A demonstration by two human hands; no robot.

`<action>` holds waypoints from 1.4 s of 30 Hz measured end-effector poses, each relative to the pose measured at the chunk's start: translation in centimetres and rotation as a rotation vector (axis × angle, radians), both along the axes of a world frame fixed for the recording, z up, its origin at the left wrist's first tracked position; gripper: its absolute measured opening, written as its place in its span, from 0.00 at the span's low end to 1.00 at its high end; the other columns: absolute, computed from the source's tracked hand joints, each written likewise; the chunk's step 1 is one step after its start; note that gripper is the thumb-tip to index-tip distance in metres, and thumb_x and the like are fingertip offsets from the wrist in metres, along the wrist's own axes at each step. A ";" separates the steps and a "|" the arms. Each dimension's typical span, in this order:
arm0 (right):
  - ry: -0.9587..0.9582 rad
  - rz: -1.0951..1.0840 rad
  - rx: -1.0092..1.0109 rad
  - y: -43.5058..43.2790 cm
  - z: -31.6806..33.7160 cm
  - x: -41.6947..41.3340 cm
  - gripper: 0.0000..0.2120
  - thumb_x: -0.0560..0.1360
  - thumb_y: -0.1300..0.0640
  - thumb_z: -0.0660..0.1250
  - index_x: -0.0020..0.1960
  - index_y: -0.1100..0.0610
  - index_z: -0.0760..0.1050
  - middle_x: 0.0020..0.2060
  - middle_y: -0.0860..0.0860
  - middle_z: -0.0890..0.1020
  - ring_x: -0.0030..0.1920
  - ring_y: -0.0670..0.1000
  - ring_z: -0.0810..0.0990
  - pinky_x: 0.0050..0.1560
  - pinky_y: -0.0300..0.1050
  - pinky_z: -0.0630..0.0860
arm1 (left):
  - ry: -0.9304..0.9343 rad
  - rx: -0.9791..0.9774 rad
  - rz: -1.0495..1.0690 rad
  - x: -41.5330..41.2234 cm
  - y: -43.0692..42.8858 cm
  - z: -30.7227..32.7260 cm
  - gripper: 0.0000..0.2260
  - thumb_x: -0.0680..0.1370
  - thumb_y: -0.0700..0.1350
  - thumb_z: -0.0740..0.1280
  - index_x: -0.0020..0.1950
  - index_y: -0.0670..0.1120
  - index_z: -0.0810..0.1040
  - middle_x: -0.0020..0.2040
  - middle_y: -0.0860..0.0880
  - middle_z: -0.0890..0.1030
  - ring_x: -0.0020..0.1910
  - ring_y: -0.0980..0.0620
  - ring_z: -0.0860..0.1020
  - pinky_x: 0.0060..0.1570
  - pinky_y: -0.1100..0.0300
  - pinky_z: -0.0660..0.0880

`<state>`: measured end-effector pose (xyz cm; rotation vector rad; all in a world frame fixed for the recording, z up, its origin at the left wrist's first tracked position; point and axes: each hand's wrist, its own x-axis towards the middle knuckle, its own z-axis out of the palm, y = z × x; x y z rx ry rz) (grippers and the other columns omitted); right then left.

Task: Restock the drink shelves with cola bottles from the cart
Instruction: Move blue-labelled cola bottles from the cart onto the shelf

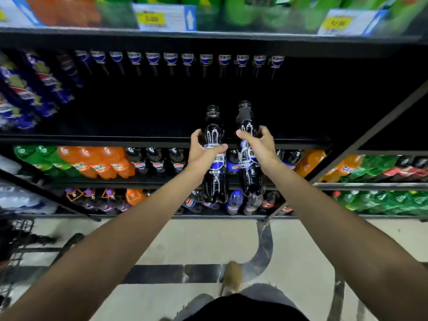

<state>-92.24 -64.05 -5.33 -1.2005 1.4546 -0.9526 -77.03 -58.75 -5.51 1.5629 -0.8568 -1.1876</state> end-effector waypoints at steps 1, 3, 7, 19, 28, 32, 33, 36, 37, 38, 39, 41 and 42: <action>0.006 -0.004 -0.017 -1.0 0.0 -1.0 0.37 0.70 0.46 0.75 0.73 0.54 0.63 0.61 0.49 0.73 0.58 0.48 0.72 0.55 0.43 0.67 | -0.010 -0.007 -0.004 -1.0 -1.1 0.2 0.41 0.71 0.48 0.76 0.76 0.53 0.54 0.72 0.49 0.66 0.68 0.51 0.66 0.62 0.59 0.63; 0.023 -0.015 -0.057 -3.0 0.1 -2.8 0.40 0.70 0.46 0.75 0.75 0.54 0.60 0.68 0.51 0.70 0.63 0.50 0.70 0.58 0.43 0.66 | -0.038 -0.034 -0.004 -3.1 -3.2 0.7 0.41 0.72 0.48 0.75 0.77 0.52 0.54 0.73 0.49 0.66 0.66 0.53 0.66 0.60 0.60 0.63; 0.042 -0.037 -0.118 -6.1 0.5 -5.8 0.44 0.70 0.43 0.74 0.77 0.53 0.56 0.72 0.53 0.68 0.69 0.52 0.69 0.61 0.43 0.66 | -0.055 -0.091 0.009 -6.6 -7.3 1.8 0.41 0.71 0.48 0.76 0.77 0.50 0.55 0.71 0.47 0.70 0.68 0.50 0.70 0.69 0.54 0.67; -0.009 -0.104 -0.232 -12.3 2.2 -10.7 0.37 0.69 0.49 0.76 0.72 0.59 0.65 0.60 0.48 0.76 0.62 0.48 0.75 0.61 0.40 0.70 | -0.316 -0.259 -0.057 -11.2 -15.2 3.0 0.33 0.72 0.44 0.75 0.73 0.42 0.63 0.69 0.45 0.69 0.68 0.49 0.69 0.69 0.56 0.66; -0.068 -0.118 -0.351 -13.2 1.3 -10.5 0.33 0.70 0.57 0.76 0.70 0.58 0.65 0.61 0.49 0.77 0.61 0.44 0.76 0.62 0.37 0.72 | -0.294 -0.366 -0.078 -10.9 -16.2 1.9 0.35 0.73 0.39 0.73 0.74 0.41 0.58 0.71 0.44 0.68 0.68 0.53 0.68 0.63 0.70 0.64; -0.081 -0.105 -0.371 -13.0 0.8 -10.4 0.36 0.71 0.57 0.75 0.73 0.57 0.61 0.65 0.50 0.74 0.65 0.46 0.74 0.67 0.42 0.71 | -0.251 -0.397 -0.082 -10.6 -16.1 1.2 0.36 0.74 0.38 0.72 0.75 0.43 0.55 0.71 0.46 0.67 0.65 0.58 0.66 0.52 0.84 0.61; -0.074 -0.100 -0.369 -13.0 0.6 -10.4 0.37 0.71 0.57 0.75 0.74 0.56 0.60 0.65 0.48 0.74 0.64 0.43 0.73 0.65 0.37 0.71 | -0.246 -0.399 -0.092 -10.6 -16.0 1.0 0.36 0.74 0.38 0.72 0.76 0.43 0.54 0.71 0.46 0.67 0.65 0.58 0.66 0.51 0.85 0.62; -0.024 -0.081 -0.313 -12.6 -1.1 -10.2 0.40 0.71 0.58 0.75 0.75 0.56 0.56 0.63 0.46 0.73 0.59 0.37 0.74 0.58 0.28 0.70 | -0.213 -0.332 -0.135 -10.3 -15.8 -0.5 0.39 0.74 0.37 0.71 0.77 0.44 0.50 0.72 0.45 0.64 0.66 0.55 0.68 0.51 0.81 0.67; -0.013 -0.088 -0.274 -12.3 -2.1 -10.1 0.40 0.71 0.60 0.75 0.75 0.57 0.55 0.61 0.46 0.73 0.59 0.39 0.74 0.58 0.31 0.70 | -0.212 -0.288 -0.145 -10.2 -15.5 -1.4 0.39 0.75 0.37 0.71 0.77 0.43 0.49 0.73 0.44 0.63 0.67 0.53 0.68 0.55 0.76 0.69; 0.003 -0.105 -0.240 -12.1 -3.1 -9.9 0.39 0.71 0.60 0.74 0.74 0.58 0.55 0.60 0.47 0.73 0.60 0.43 0.75 0.59 0.35 0.69 | -0.232 -0.250 -0.153 -10.1 -15.3 -2.3 0.39 0.75 0.38 0.71 0.76 0.43 0.49 0.73 0.44 0.63 0.69 0.51 0.67 0.60 0.70 0.69; 0.026 -0.129 -0.222 -11.9 -4.0 -9.7 0.38 0.72 0.61 0.74 0.74 0.58 0.55 0.60 0.47 0.72 0.61 0.46 0.74 0.59 0.37 0.68 | -0.274 -0.224 -0.161 -10.0 -15.2 -3.3 0.37 0.75 0.40 0.71 0.76 0.42 0.50 0.73 0.44 0.64 0.70 0.50 0.67 0.62 0.67 0.66; 0.070 -0.181 -0.241 -12.0 -5.5 -9.4 0.34 0.73 0.61 0.73 0.72 0.59 0.58 0.61 0.49 0.73 0.62 0.48 0.73 0.57 0.32 0.67 | -0.344 -0.226 -0.155 -10.0 -15.4 -4.8 0.33 0.76 0.44 0.70 0.74 0.41 0.55 0.71 0.45 0.65 0.69 0.51 0.67 0.59 0.67 0.64; 0.080 -0.195 -0.261 -12.4 -5.8 -9.3 0.33 0.73 0.61 0.73 0.71 0.58 0.59 0.61 0.49 0.73 0.61 0.46 0.73 0.54 0.27 0.67 | -0.356 -0.240 -0.146 -10.0 -15.8 -5.2 0.31 0.77 0.45 0.70 0.74 0.41 0.57 0.71 0.45 0.66 0.68 0.52 0.67 0.58 0.69 0.63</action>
